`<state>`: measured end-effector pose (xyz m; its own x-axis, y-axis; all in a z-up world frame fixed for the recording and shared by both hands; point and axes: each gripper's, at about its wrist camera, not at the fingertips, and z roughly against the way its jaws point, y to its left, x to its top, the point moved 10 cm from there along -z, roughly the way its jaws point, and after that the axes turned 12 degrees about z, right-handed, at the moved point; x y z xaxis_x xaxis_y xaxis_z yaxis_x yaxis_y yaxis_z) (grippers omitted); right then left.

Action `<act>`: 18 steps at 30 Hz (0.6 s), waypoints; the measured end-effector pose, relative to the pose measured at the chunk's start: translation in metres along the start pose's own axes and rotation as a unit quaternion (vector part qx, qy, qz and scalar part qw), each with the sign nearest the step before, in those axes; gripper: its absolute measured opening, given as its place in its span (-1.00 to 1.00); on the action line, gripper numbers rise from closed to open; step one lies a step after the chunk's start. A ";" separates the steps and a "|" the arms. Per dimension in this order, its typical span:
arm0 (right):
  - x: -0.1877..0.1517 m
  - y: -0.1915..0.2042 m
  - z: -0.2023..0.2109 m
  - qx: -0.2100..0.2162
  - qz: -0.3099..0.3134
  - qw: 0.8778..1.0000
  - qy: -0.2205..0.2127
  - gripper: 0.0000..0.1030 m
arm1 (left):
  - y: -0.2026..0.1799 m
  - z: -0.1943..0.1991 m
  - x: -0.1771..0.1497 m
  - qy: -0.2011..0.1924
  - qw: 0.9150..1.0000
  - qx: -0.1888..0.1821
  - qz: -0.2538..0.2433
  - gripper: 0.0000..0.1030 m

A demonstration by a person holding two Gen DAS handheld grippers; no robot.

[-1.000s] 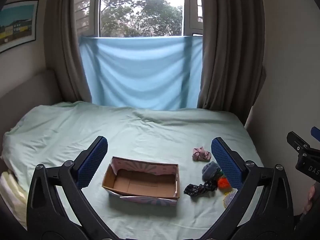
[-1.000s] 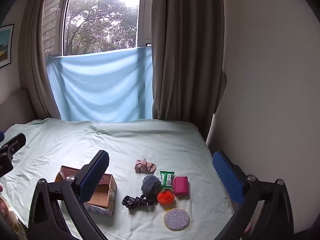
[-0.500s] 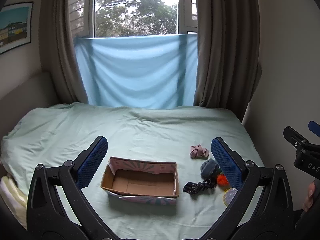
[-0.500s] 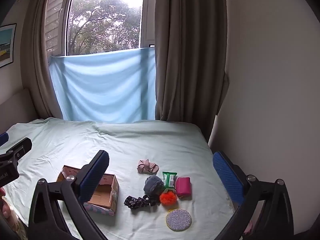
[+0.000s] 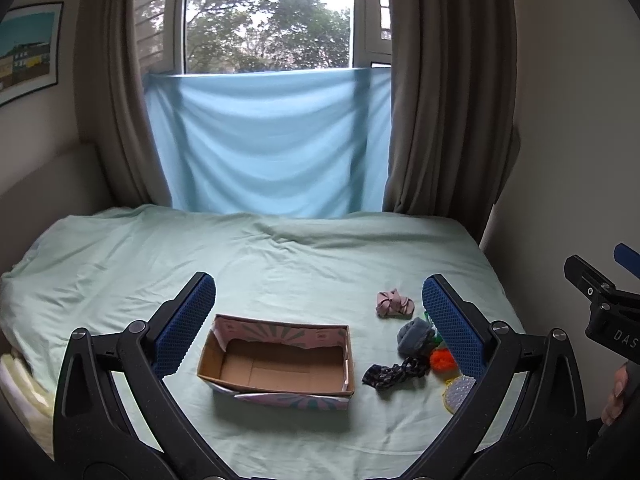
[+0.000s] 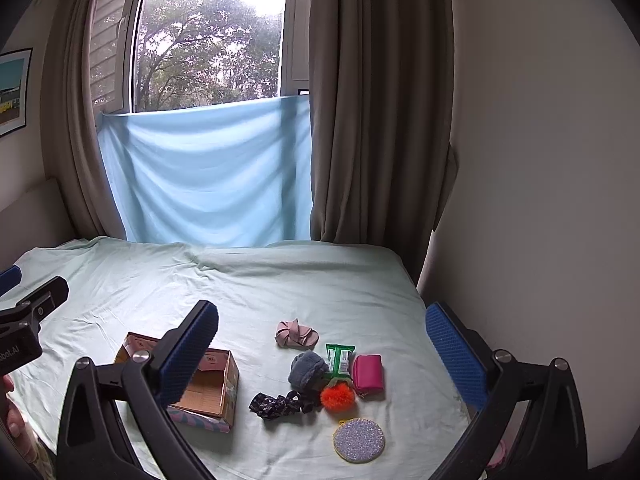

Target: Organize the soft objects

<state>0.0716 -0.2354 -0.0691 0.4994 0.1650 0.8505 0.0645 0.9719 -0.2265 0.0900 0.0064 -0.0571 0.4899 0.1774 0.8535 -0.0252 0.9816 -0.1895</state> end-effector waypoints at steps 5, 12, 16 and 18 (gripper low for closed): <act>0.004 0.001 0.004 0.001 0.004 1.000 -0.010 1.00 | 0.001 0.000 0.000 0.003 1.000 0.001 0.000 0.99; 0.004 0.001 0.006 0.004 0.001 1.000 -0.014 1.00 | 0.002 0.001 0.001 0.002 1.000 0.002 0.001 0.99; 0.003 0.002 0.008 0.003 0.000 1.000 -0.016 1.00 | 0.002 0.004 0.001 -0.002 1.000 0.002 0.000 0.99; 0.003 0.002 0.009 0.001 0.000 1.000 -0.016 1.00 | 0.002 0.005 0.001 -0.004 1.000 0.001 0.000 0.99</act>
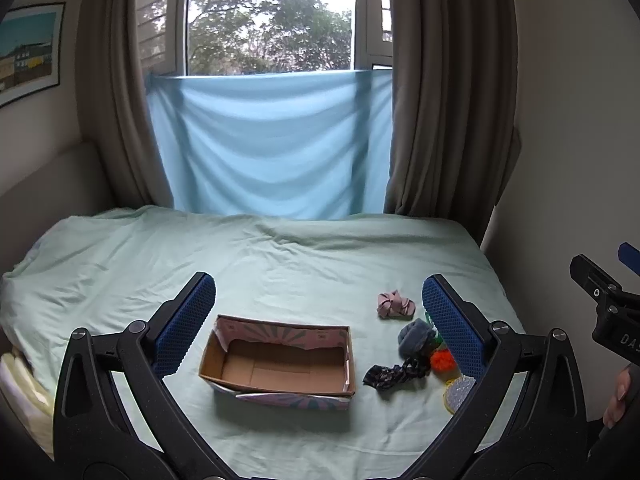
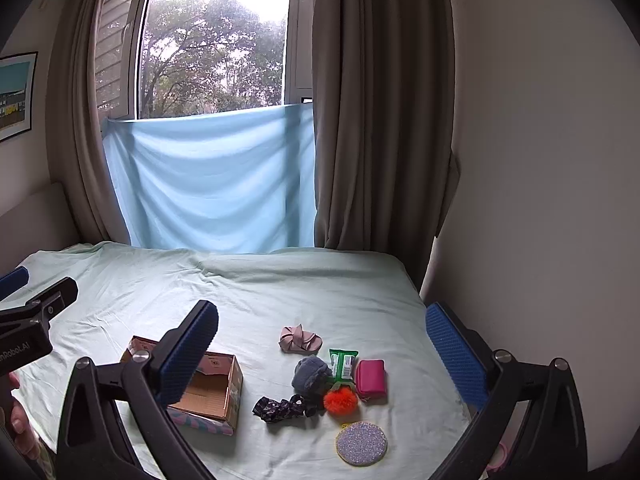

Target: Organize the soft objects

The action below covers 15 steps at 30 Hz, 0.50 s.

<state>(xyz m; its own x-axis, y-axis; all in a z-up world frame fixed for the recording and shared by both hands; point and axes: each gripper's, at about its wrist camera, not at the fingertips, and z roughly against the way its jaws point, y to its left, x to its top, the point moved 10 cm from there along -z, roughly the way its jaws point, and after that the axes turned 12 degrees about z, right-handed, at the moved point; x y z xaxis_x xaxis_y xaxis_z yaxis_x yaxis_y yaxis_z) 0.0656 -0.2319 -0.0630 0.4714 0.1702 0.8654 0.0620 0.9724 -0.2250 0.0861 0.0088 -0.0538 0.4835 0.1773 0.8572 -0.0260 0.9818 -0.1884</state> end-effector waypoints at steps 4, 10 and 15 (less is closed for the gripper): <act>0.000 0.000 0.002 -0.003 -0.001 1.000 -0.001 1.00 | -0.001 0.001 0.001 -0.001 1.000 -0.003 -0.001 0.99; -0.001 -0.001 0.004 -0.006 -0.003 1.000 -0.002 1.00 | -0.003 0.002 0.002 -0.002 1.000 -0.005 -0.005 0.99; 0.000 -0.001 0.004 -0.008 -0.002 1.000 -0.003 1.00 | -0.003 0.002 0.003 -0.004 1.000 -0.006 -0.005 0.99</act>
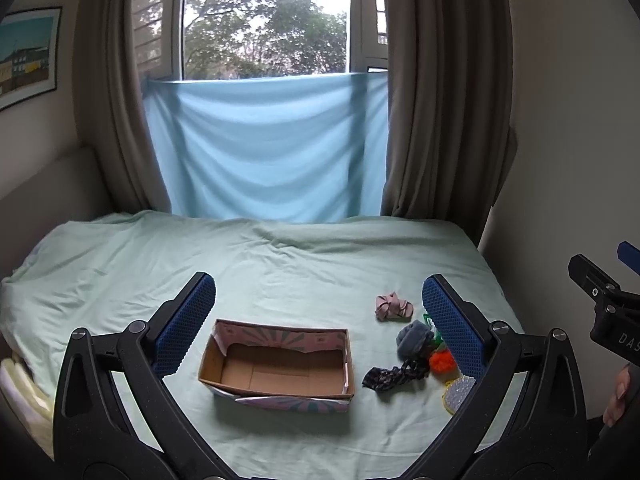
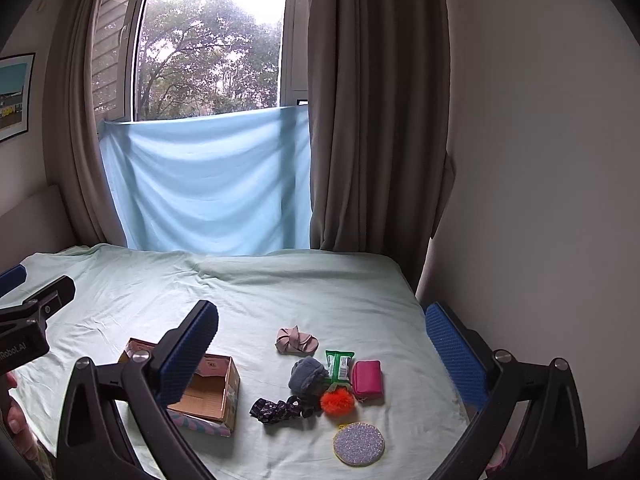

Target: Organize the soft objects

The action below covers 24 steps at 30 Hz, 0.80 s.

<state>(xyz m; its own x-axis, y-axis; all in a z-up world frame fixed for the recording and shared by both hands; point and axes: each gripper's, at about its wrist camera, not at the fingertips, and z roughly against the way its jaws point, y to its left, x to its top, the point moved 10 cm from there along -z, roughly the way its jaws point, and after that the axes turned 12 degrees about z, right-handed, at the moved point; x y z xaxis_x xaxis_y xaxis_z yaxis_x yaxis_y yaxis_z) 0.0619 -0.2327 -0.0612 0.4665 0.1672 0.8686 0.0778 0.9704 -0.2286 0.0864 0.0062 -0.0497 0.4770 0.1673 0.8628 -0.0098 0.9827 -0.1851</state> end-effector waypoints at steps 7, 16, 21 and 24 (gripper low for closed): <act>0.000 0.002 0.000 -0.001 -0.001 1.000 0.000 1.00 | 0.001 -0.001 0.000 0.000 1.000 -0.002 0.000 0.99; 0.000 0.002 0.000 -0.003 -0.002 1.000 0.001 1.00 | -0.002 -0.004 0.001 0.002 1.000 -0.005 -0.002 0.99; 0.000 0.002 0.001 -0.006 -0.002 1.000 0.001 1.00 | -0.002 -0.006 0.001 0.001 1.000 -0.008 0.000 0.99; 0.001 0.002 0.002 -0.009 -0.001 1.000 0.000 1.00 | -0.001 -0.007 0.000 0.003 1.000 -0.009 0.001 0.99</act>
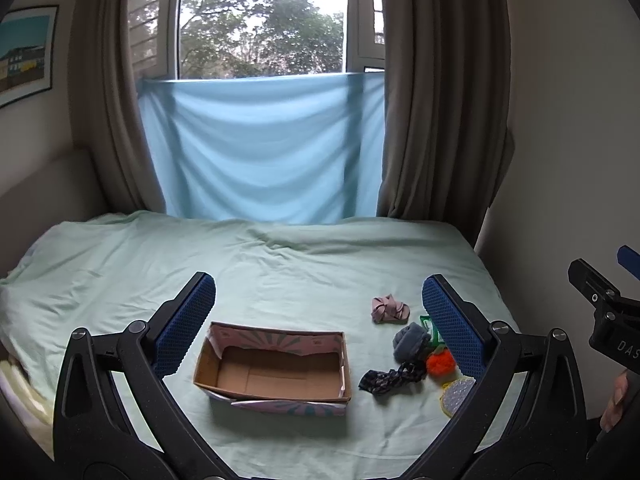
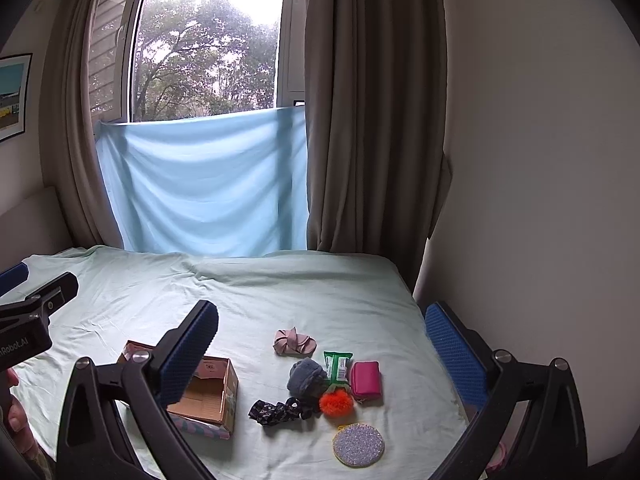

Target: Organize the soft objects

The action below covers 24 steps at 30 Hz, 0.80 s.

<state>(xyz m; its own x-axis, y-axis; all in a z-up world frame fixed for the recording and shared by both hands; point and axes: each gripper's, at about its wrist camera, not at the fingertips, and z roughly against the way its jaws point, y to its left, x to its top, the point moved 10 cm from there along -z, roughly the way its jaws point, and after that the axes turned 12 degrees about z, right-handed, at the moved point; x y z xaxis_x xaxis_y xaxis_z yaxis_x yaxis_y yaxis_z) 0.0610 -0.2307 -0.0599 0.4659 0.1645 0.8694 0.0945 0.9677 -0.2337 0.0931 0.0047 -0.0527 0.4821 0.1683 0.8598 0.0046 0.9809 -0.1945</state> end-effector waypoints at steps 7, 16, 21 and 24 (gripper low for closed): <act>-0.001 -0.001 -0.001 -0.007 -0.005 1.000 0.010 1.00 | 0.003 -0.009 0.004 0.021 1.000 -0.004 -0.010 0.99; -0.036 -0.014 -0.010 -0.058 -0.051 0.995 0.062 1.00 | -0.014 -0.063 -0.019 0.089 0.992 -0.065 -0.061 0.99; -0.078 -0.022 -0.023 -0.083 -0.088 0.986 0.115 1.00 | -0.043 -0.113 -0.044 0.136 0.982 -0.092 -0.090 0.99; -0.106 -0.027 -0.036 -0.095 -0.095 0.979 0.150 1.00 | -0.062 -0.142 -0.064 0.164 0.975 -0.106 -0.109 0.99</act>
<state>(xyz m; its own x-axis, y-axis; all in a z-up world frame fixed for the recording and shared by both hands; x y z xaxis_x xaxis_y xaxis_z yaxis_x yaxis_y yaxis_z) 0.0406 -0.2811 -0.1613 0.6587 -0.1068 0.7448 0.3540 0.9175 -0.1814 0.1867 -0.0812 -0.1625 0.7034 -0.1172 0.7011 0.3024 0.9419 -0.1460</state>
